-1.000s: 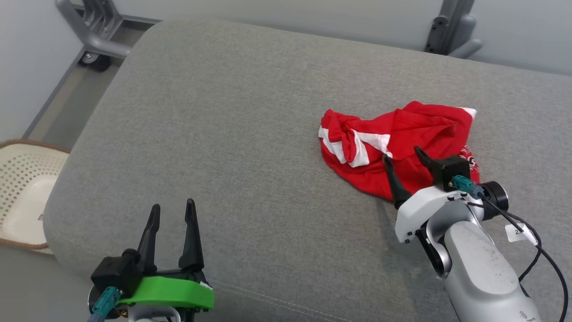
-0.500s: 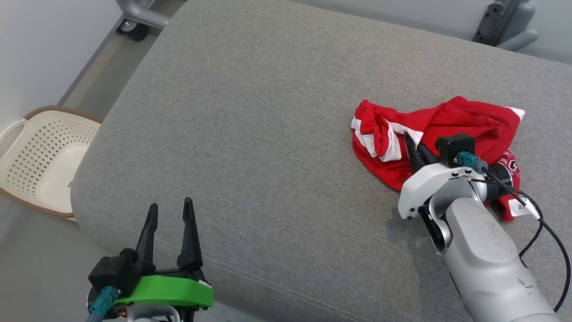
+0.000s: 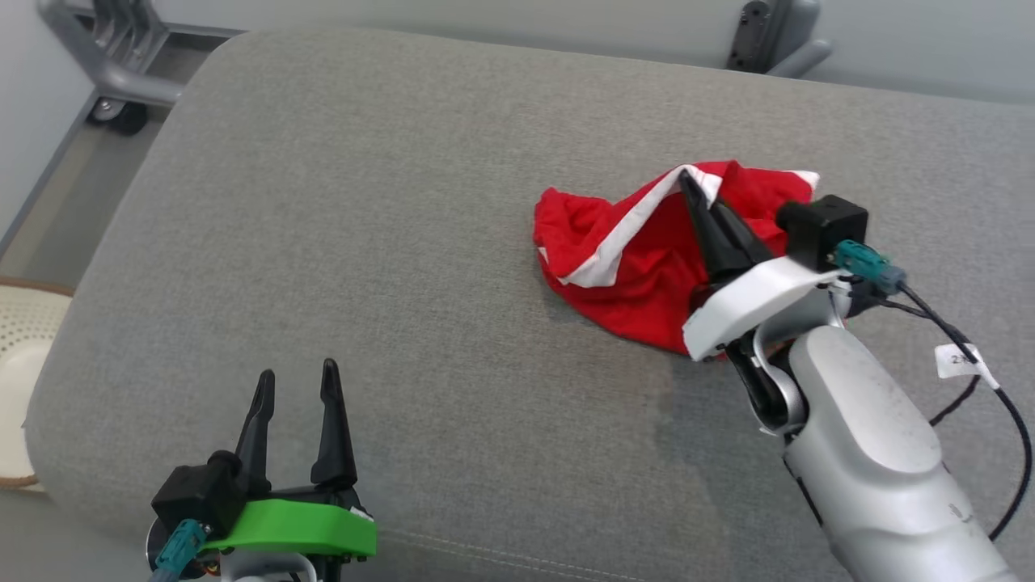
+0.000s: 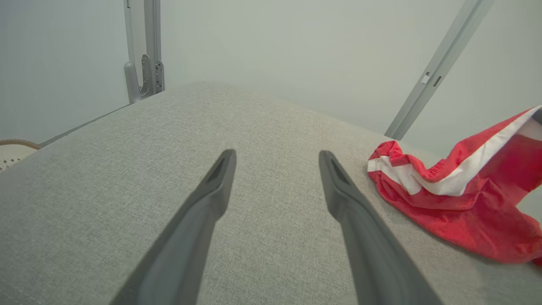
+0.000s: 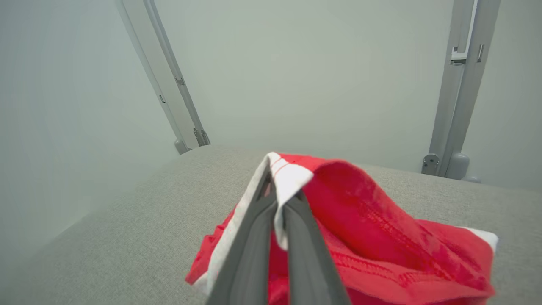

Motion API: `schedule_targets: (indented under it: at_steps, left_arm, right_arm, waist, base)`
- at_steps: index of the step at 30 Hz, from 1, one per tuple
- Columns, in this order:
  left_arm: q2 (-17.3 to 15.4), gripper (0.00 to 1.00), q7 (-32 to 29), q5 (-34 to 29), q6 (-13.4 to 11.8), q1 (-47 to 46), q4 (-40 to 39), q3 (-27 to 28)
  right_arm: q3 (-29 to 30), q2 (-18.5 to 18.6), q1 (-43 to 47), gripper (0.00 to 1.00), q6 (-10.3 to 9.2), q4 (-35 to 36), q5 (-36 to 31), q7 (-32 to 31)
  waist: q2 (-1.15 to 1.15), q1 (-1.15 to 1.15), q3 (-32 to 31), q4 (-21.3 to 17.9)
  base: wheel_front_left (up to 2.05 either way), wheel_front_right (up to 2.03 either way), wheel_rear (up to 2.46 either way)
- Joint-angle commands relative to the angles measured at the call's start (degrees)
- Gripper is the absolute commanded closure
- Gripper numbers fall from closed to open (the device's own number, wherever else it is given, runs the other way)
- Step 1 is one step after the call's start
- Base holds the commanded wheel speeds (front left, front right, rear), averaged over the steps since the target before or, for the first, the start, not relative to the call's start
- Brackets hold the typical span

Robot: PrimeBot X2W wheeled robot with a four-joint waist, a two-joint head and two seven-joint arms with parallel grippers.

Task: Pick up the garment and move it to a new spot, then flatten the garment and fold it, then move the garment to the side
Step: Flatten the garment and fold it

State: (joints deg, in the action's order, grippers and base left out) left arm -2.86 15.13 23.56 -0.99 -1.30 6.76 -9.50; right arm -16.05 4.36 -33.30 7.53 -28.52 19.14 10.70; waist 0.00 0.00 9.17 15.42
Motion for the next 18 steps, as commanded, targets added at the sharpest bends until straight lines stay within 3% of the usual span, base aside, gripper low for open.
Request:
schedule_targets:
  at_steps: [1, 10, 18]
  left_arm:
    - [-0.07, 0.0, 0.0, -0.95, 0.19, 0.02, 0.1, 0.08]
    - [-0.09, 0.0, 0.0, -1.42, 0.42, 0.51, 0.37, 0.46]
    - [-0.09, 0.0, 0.0, -2.19, 1.27, -1.26, 0.79, 0.08]
  right_arm:
    - [0.27, 0.83, 1.43, 1.0, -0.09, 0.68, 0.82, -0.39]
    - [9.8, 5.84, 12.71, 1.0, -0.07, 16.84, 5.58, -9.64]
    - [15.02, 6.6, 16.51, 1.0, -0.05, 16.25, 6.95, -15.56]
  waist:
    - [0.0, 0.0, -1.75, -3.82]
    - [0.0, 0.0, -2.05, -8.93]
    - [0.0, 0.0, 0.26, -9.57]
  base:
    - [0.0, 0.0, 0.0]
    - [0.0, 0.0, 0.0]
    - [0.0, 0.0, 0.0]
